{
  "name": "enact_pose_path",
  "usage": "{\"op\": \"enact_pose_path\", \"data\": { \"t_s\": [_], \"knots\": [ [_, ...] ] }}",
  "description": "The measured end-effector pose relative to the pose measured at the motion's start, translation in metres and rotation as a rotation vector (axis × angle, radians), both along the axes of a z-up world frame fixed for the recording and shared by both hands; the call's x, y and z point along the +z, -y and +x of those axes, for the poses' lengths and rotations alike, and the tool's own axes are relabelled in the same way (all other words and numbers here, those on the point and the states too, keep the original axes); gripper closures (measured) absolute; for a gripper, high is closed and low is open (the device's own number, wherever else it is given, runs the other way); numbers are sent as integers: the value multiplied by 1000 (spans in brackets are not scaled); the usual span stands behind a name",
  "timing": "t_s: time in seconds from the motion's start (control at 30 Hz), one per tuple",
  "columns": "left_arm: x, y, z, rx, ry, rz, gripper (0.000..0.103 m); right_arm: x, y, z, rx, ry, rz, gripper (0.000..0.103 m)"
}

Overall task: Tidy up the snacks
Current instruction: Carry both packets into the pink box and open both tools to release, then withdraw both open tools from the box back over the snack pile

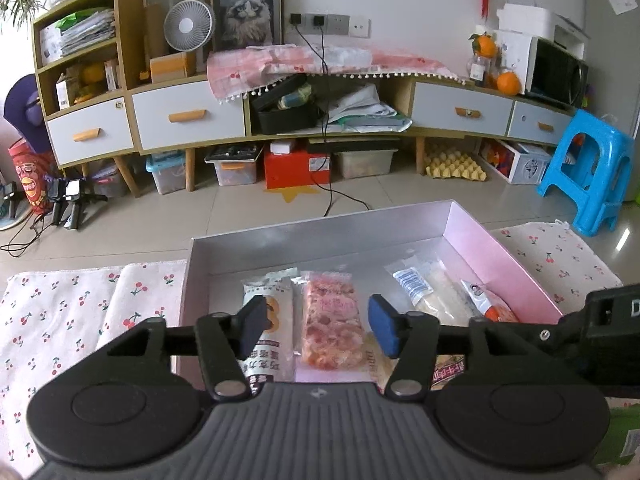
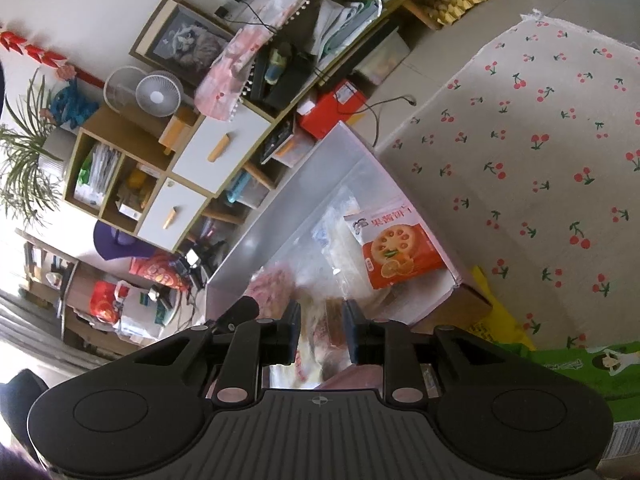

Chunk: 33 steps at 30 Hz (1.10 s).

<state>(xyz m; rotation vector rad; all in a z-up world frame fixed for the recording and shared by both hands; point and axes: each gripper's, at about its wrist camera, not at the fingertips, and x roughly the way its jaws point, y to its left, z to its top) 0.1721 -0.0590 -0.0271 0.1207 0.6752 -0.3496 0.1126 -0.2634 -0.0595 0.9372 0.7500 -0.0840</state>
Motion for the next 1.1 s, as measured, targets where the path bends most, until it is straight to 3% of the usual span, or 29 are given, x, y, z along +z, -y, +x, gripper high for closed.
{"op": "enact_pose_path", "data": {
  "t_s": [0.33, 0.57, 0.67, 0.73, 1.1],
  "knots": [
    [5, -4, -4, 1, -6, 1, 33, 7, 4, -5, -5, 16, 8, 57],
    [13, -14, -18, 31, -21, -9, 23, 21, 6, -13, 18, 32, -16, 48],
    [16, -17, -25, 39, -34, -17, 21, 29, 5, -18, 39, 42, -43, 44],
    [18, -18, -31, 42, -41, -13, 19, 36, 4, -23, 55, 48, -64, 36],
    [31, -29, -60, 44, -83, 4, 5, 65, 10, -57, 132, 66, -201, 21]
  ]
}}
